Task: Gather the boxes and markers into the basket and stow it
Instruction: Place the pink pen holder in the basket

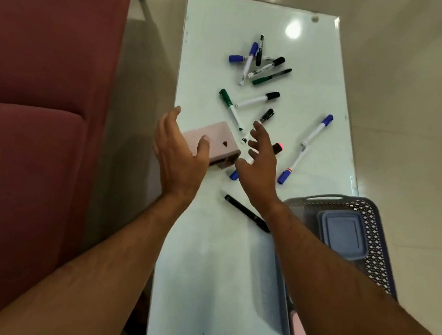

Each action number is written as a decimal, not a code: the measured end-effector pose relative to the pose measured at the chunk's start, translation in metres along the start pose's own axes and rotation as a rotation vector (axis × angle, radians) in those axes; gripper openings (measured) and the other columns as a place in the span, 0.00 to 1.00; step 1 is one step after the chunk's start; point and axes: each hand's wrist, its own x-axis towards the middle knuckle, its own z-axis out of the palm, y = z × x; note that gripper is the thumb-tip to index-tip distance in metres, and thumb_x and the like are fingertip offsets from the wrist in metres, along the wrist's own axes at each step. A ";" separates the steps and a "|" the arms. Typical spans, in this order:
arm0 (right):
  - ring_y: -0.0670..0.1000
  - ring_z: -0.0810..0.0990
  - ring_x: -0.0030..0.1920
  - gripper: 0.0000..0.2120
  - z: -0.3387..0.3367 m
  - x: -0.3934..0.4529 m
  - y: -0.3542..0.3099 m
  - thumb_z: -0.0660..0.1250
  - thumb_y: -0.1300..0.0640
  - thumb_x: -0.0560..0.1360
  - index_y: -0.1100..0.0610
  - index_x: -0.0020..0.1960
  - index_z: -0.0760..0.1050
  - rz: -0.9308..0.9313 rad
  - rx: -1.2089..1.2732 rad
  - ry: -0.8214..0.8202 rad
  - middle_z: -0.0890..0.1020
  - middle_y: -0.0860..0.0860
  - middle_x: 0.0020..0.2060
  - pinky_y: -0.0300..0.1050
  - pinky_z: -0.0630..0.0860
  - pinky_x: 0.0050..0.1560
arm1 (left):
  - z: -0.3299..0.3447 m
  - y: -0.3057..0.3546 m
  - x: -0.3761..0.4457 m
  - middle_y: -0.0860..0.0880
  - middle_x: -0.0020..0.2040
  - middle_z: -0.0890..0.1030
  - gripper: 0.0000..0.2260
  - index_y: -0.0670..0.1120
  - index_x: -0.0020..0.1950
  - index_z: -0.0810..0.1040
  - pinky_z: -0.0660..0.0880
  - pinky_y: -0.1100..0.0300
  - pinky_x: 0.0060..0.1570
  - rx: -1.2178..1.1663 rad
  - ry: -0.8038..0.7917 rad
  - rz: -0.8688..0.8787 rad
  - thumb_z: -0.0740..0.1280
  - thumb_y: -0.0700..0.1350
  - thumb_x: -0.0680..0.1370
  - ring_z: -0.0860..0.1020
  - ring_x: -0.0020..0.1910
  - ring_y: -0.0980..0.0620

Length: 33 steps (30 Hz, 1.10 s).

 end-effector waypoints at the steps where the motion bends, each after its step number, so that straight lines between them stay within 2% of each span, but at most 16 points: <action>1: 0.53 0.74 0.70 0.40 0.006 0.000 0.000 0.63 0.67 0.69 0.53 0.80 0.62 0.005 -0.019 -0.027 0.72 0.54 0.74 0.47 0.72 0.70 | -0.002 -0.010 0.001 0.42 0.75 0.70 0.35 0.41 0.78 0.65 0.68 0.51 0.74 -0.028 -0.018 -0.042 0.70 0.54 0.74 0.70 0.74 0.43; 3: 0.56 0.73 0.70 0.41 0.015 0.003 0.003 0.60 0.68 0.67 0.55 0.80 0.62 0.013 -0.057 -0.072 0.72 0.56 0.74 0.53 0.73 0.73 | -0.005 -0.031 0.000 0.43 0.78 0.64 0.42 0.43 0.80 0.59 0.66 0.47 0.77 -0.078 -0.076 -0.116 0.71 0.59 0.73 0.66 0.77 0.45; 5: 0.55 0.75 0.68 0.42 0.021 0.006 0.007 0.62 0.74 0.68 0.56 0.80 0.62 0.043 -0.096 -0.096 0.74 0.56 0.71 0.58 0.75 0.71 | -0.006 -0.048 -0.004 0.44 0.80 0.61 0.47 0.44 0.82 0.54 0.63 0.46 0.79 -0.107 -0.154 -0.202 0.75 0.60 0.72 0.62 0.79 0.45; 8: 0.56 0.77 0.66 0.41 0.026 0.011 0.016 0.62 0.78 0.68 0.57 0.79 0.64 0.065 -0.132 -0.108 0.76 0.54 0.66 0.60 0.76 0.68 | -0.005 -0.065 -0.013 0.44 0.81 0.59 0.51 0.44 0.83 0.50 0.58 0.51 0.81 -0.173 -0.293 -0.288 0.81 0.49 0.71 0.59 0.81 0.47; 10: 0.56 0.77 0.66 0.40 0.028 0.015 0.021 0.61 0.75 0.67 0.56 0.78 0.66 0.059 -0.130 -0.109 0.76 0.50 0.64 0.62 0.76 0.68 | -0.003 -0.070 -0.016 0.45 0.80 0.62 0.50 0.44 0.82 0.52 0.61 0.56 0.78 -0.187 -0.362 -0.313 0.81 0.39 0.70 0.61 0.80 0.48; 12: 0.57 0.79 0.62 0.41 0.028 0.018 0.024 0.59 0.70 0.64 0.56 0.77 0.67 0.047 -0.106 -0.102 0.77 0.49 0.62 0.63 0.78 0.65 | 0.001 -0.074 -0.014 0.45 0.77 0.66 0.45 0.44 0.80 0.56 0.67 0.53 0.76 -0.198 -0.360 -0.311 0.78 0.32 0.70 0.66 0.77 0.48; 14: 0.59 0.79 0.61 0.42 0.028 0.019 0.024 0.57 0.68 0.61 0.56 0.77 0.68 0.049 -0.076 -0.084 0.78 0.51 0.60 0.60 0.80 0.62 | 0.006 -0.077 -0.011 0.43 0.74 0.68 0.39 0.44 0.78 0.61 0.73 0.46 0.72 -0.221 -0.325 -0.299 0.75 0.30 0.72 0.70 0.74 0.48; 17: 0.60 0.79 0.63 0.43 0.027 0.019 0.020 0.54 0.67 0.60 0.57 0.76 0.69 0.038 -0.058 -0.061 0.79 0.53 0.63 0.54 0.78 0.57 | 0.008 -0.068 -0.008 0.41 0.71 0.70 0.34 0.44 0.76 0.64 0.76 0.44 0.69 -0.254 -0.312 -0.320 0.69 0.25 0.73 0.72 0.73 0.47; 20: 0.68 0.80 0.62 0.42 0.028 0.022 0.025 0.52 0.67 0.61 0.57 0.76 0.70 0.010 -0.019 -0.024 0.80 0.60 0.65 0.59 0.78 0.59 | 0.007 -0.056 -0.007 0.40 0.70 0.71 0.34 0.42 0.75 0.66 0.75 0.44 0.70 -0.248 -0.279 -0.290 0.65 0.22 0.72 0.72 0.72 0.46; 23: 0.65 0.79 0.65 0.39 0.022 0.020 0.015 0.51 0.69 0.65 0.60 0.76 0.71 0.009 -0.007 0.006 0.80 0.61 0.66 0.64 0.76 0.69 | 0.008 -0.045 -0.008 0.41 0.72 0.70 0.34 0.43 0.77 0.65 0.74 0.48 0.71 -0.246 -0.266 -0.280 0.64 0.23 0.74 0.71 0.73 0.48; 25: 0.59 0.77 0.68 0.36 0.016 0.018 0.009 0.52 0.73 0.68 0.61 0.76 0.70 0.017 -0.005 0.023 0.79 0.59 0.68 0.59 0.73 0.72 | 0.008 -0.038 -0.010 0.42 0.74 0.69 0.32 0.43 0.79 0.64 0.74 0.59 0.71 -0.247 -0.247 -0.255 0.64 0.25 0.77 0.70 0.73 0.53; 27: 0.55 0.77 0.67 0.35 0.008 0.015 0.006 0.53 0.73 0.70 0.61 0.76 0.70 -0.001 0.004 0.041 0.80 0.55 0.66 0.56 0.75 0.71 | 0.011 -0.032 -0.013 0.43 0.75 0.69 0.28 0.42 0.79 0.64 0.70 0.70 0.68 -0.263 -0.230 -0.229 0.65 0.29 0.80 0.69 0.74 0.52; 28: 0.53 0.78 0.65 0.34 0.004 0.015 0.007 0.53 0.72 0.71 0.60 0.76 0.71 -0.011 0.005 0.052 0.80 0.51 0.65 0.56 0.76 0.70 | 0.014 -0.030 -0.014 0.43 0.75 0.69 0.27 0.42 0.79 0.65 0.71 0.68 0.70 -0.282 -0.228 -0.220 0.65 0.32 0.81 0.69 0.75 0.51; 30: 0.49 0.78 0.64 0.33 -0.003 0.013 0.007 0.53 0.71 0.73 0.58 0.76 0.71 -0.015 -0.002 0.066 0.79 0.46 0.63 0.55 0.77 0.69 | 0.021 -0.031 -0.017 0.45 0.75 0.71 0.27 0.46 0.80 0.65 0.73 0.50 0.73 -0.320 -0.229 -0.207 0.64 0.38 0.81 0.70 0.76 0.47; 31: 0.48 0.78 0.63 0.32 -0.007 0.012 0.007 0.54 0.71 0.74 0.57 0.76 0.71 -0.021 0.000 0.072 0.79 0.45 0.63 0.55 0.77 0.69 | 0.025 -0.032 -0.018 0.47 0.75 0.72 0.27 0.48 0.80 0.65 0.73 0.43 0.73 -0.326 -0.229 -0.206 0.64 0.42 0.81 0.70 0.76 0.46; 33: 0.49 0.79 0.62 0.31 -0.017 0.010 0.005 0.54 0.70 0.76 0.55 0.76 0.72 -0.031 0.022 0.086 0.80 0.45 0.63 0.57 0.79 0.67 | 0.032 -0.025 -0.024 0.47 0.75 0.73 0.25 0.49 0.80 0.66 0.72 0.40 0.73 -0.319 -0.224 -0.225 0.64 0.45 0.82 0.69 0.76 0.45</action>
